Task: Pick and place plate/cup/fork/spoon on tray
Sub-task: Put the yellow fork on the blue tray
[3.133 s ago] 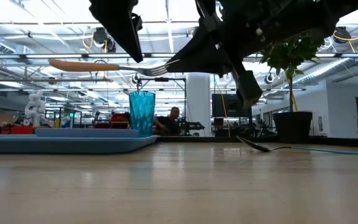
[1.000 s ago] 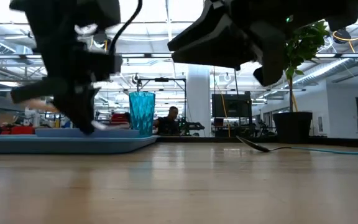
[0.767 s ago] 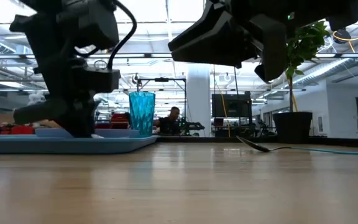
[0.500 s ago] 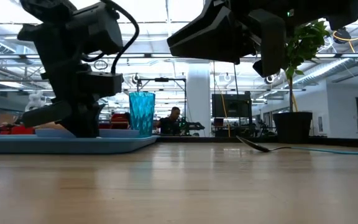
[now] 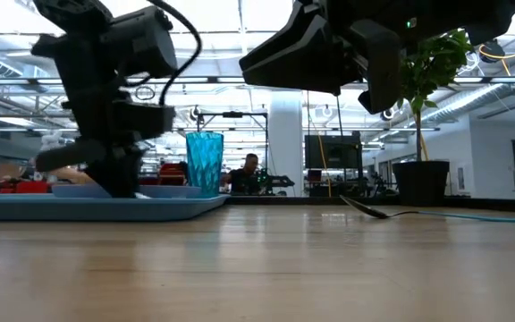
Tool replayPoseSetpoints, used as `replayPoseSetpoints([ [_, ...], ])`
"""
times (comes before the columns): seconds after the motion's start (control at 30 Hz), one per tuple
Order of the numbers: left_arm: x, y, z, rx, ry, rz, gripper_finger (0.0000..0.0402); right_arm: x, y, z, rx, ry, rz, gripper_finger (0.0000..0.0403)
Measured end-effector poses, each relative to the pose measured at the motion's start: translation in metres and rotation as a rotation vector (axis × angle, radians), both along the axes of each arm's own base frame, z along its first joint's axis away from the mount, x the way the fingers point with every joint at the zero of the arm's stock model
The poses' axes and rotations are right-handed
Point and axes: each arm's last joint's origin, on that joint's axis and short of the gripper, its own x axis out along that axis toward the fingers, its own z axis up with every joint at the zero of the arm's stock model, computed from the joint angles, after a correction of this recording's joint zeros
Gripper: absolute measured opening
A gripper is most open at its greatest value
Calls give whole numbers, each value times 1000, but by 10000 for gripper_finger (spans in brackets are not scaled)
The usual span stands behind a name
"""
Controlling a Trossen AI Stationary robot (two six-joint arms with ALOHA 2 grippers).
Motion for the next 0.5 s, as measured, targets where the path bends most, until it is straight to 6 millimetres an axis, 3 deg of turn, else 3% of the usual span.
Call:
replayPoseSetpoints([
  [0.17,-1,7,13,5,-64,0,28,2,-4,1,6,-10,-10,134],
  [0.5,-13,18,-12,-47,-93,19,20,2,-4,2,13,-17,-11,134],
])
